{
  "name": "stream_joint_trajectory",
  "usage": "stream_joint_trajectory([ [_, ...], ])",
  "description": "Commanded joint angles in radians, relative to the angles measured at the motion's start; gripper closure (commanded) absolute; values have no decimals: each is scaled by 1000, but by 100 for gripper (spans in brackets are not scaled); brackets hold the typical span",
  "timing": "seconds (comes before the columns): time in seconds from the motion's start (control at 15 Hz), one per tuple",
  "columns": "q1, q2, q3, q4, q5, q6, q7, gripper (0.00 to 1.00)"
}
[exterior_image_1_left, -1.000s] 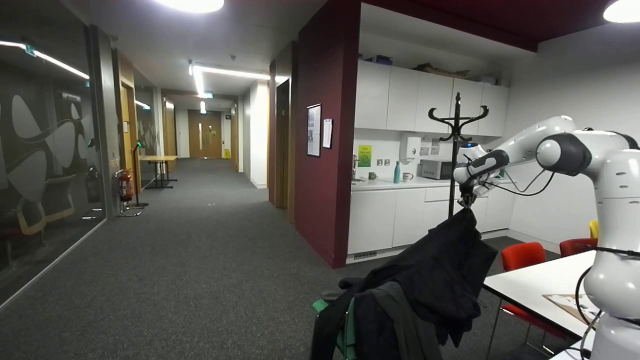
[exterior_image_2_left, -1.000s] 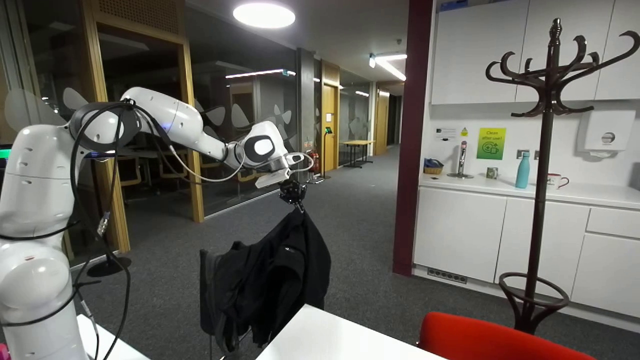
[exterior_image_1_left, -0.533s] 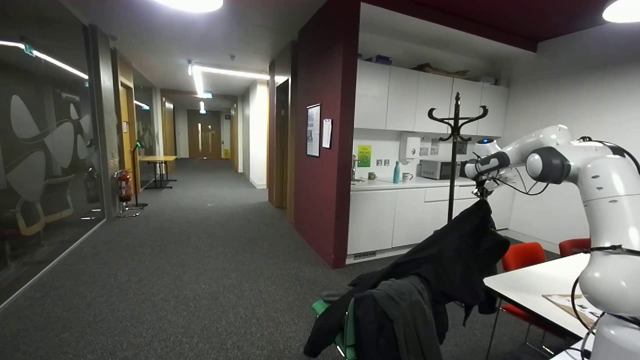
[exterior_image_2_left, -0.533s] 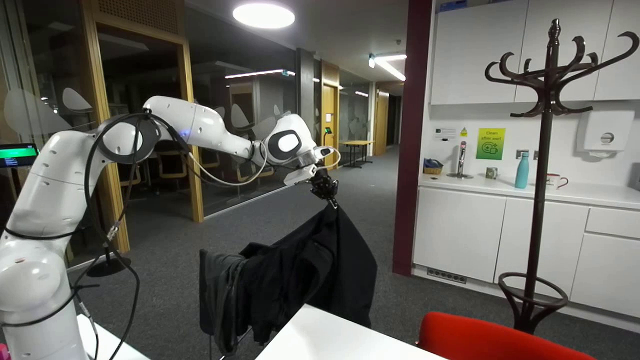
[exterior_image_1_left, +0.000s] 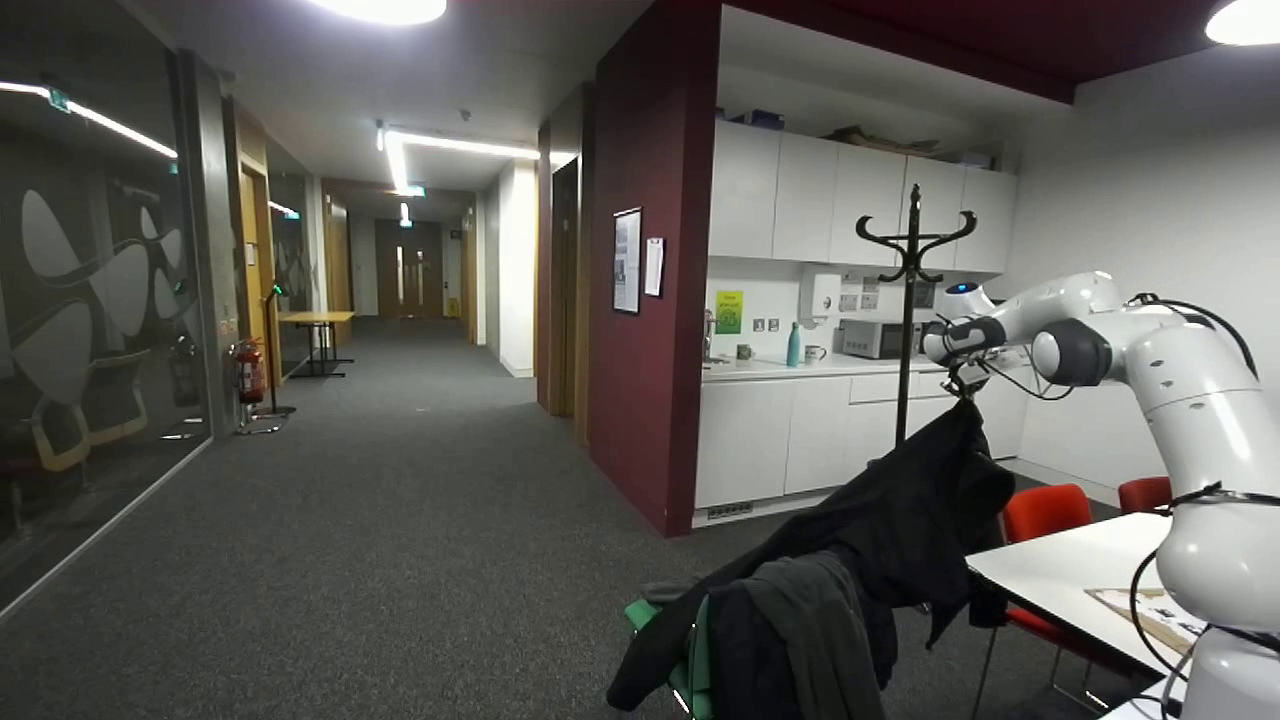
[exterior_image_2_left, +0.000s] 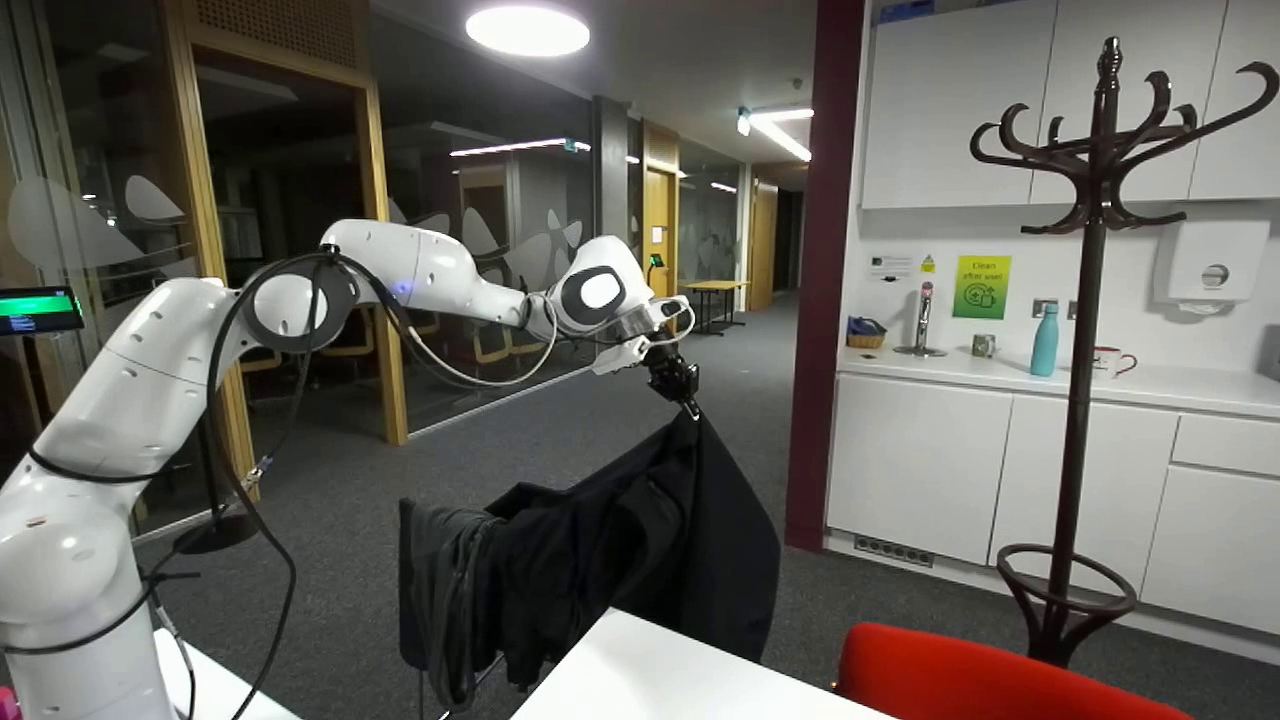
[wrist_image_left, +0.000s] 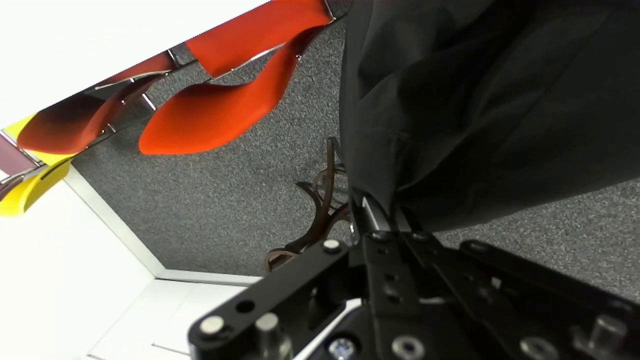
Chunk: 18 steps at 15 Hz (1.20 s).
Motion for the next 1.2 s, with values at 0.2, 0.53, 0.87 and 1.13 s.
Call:
stream_joint_trajectory([
  [0.2, -12, 98, -10, 171, -5, -47, 31, 99],
  [0.53, -14, 132, -14, 201, 1, -30, 38, 99],
  [0.87, -20, 159, -9, 212, 17, 13, 65, 99],
  [1.13, -50, 179, -11, 239, 42, 12, 109, 99],
])
